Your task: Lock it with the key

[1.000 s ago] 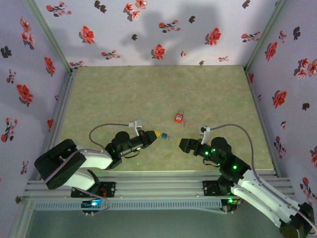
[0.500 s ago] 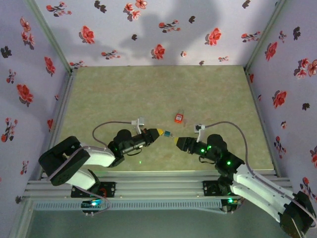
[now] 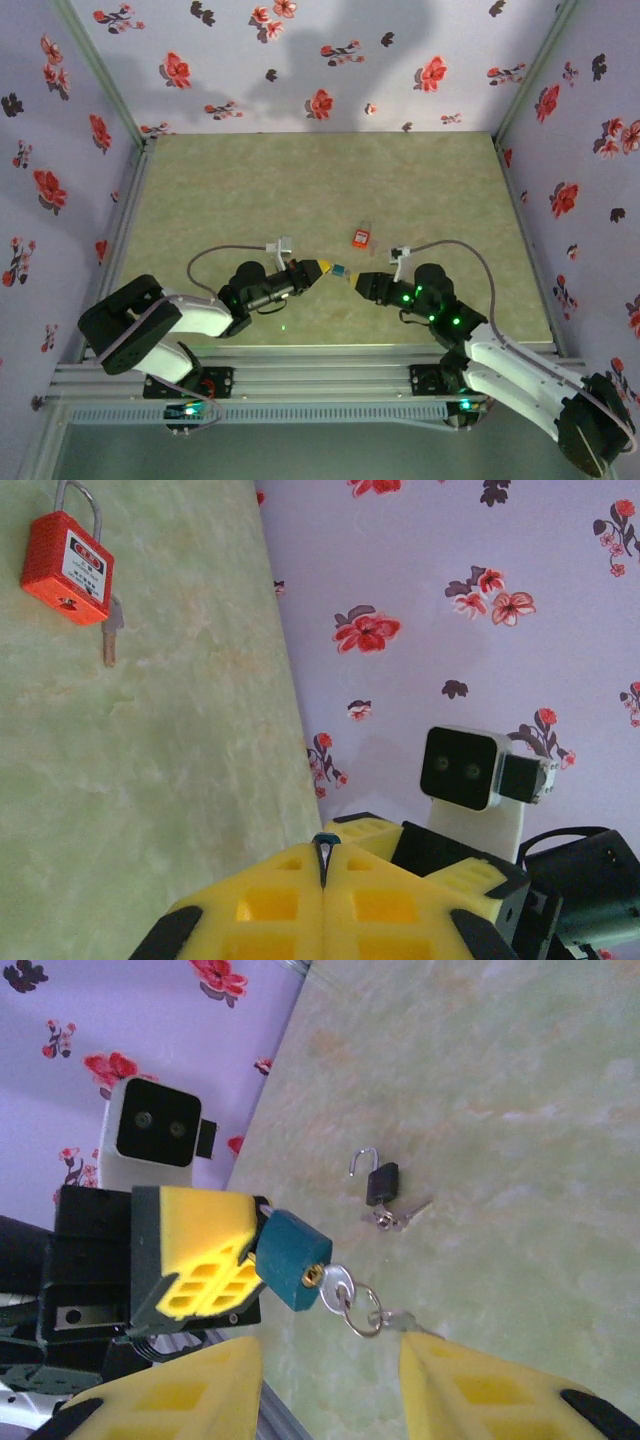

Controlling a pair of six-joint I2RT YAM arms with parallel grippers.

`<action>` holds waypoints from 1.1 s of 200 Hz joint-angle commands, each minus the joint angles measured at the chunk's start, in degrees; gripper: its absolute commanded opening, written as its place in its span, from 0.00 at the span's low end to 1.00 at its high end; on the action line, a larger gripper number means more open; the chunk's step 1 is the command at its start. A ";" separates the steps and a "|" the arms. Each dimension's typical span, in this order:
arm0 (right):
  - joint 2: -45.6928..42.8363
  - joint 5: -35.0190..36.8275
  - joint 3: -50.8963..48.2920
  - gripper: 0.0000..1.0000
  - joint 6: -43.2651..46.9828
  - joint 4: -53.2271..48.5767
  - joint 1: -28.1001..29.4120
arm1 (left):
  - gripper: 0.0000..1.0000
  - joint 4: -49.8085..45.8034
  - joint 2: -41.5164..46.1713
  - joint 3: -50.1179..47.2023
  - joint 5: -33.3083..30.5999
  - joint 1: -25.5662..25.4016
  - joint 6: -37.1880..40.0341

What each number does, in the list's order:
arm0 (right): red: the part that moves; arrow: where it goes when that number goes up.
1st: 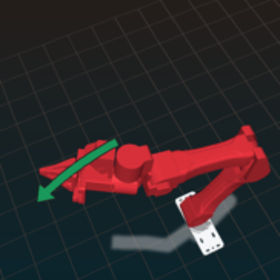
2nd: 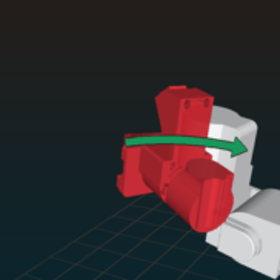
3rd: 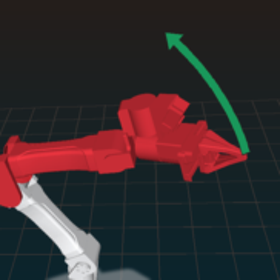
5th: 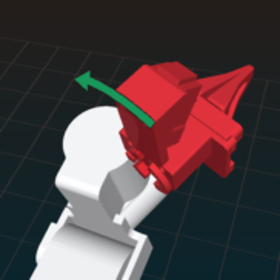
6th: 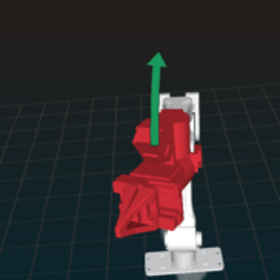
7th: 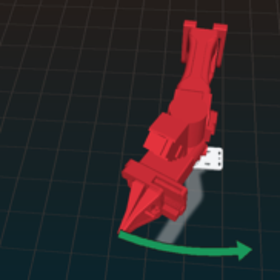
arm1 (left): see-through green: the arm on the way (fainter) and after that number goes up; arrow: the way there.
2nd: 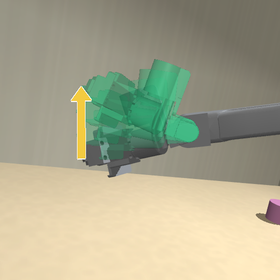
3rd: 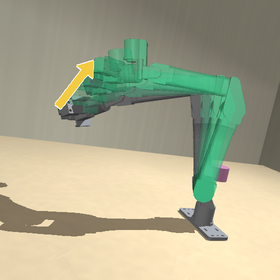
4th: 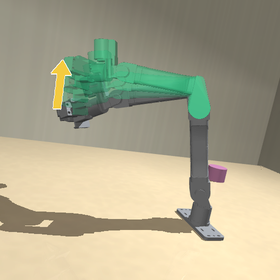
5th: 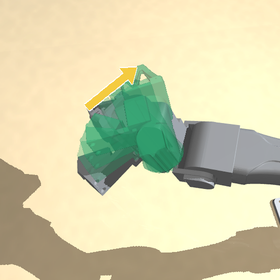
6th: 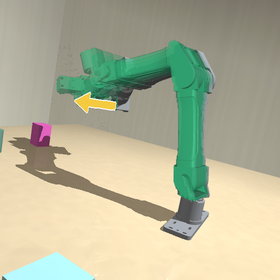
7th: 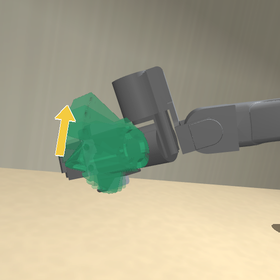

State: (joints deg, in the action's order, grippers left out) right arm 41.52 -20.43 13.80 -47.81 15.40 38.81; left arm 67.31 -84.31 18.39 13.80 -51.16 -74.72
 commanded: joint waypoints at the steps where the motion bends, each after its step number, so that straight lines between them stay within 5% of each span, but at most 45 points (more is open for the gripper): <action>1: -1.00 -1.43 1.57 0.40 1.89 0.33 -1.61 | 0.00 3.45 -0.67 1.16 0.95 -0.57 -0.55; 60: -1.05 -4.63 1.14 0.41 0.72 1.57 -6.06 | 0.00 4.14 -0.99 0.90 0.00 -1.14 -0.65; 220: 1.36 -3.23 -2.11 0.38 0.35 4.32 -7.43 | 0.00 5.56 -0.82 -4.00 -5.45 -2.11 0.17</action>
State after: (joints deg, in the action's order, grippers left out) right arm 42.74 -24.71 12.34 -47.42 17.78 31.83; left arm 70.00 -85.80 16.12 10.52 -52.77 -75.09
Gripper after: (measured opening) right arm 0.380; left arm 0.062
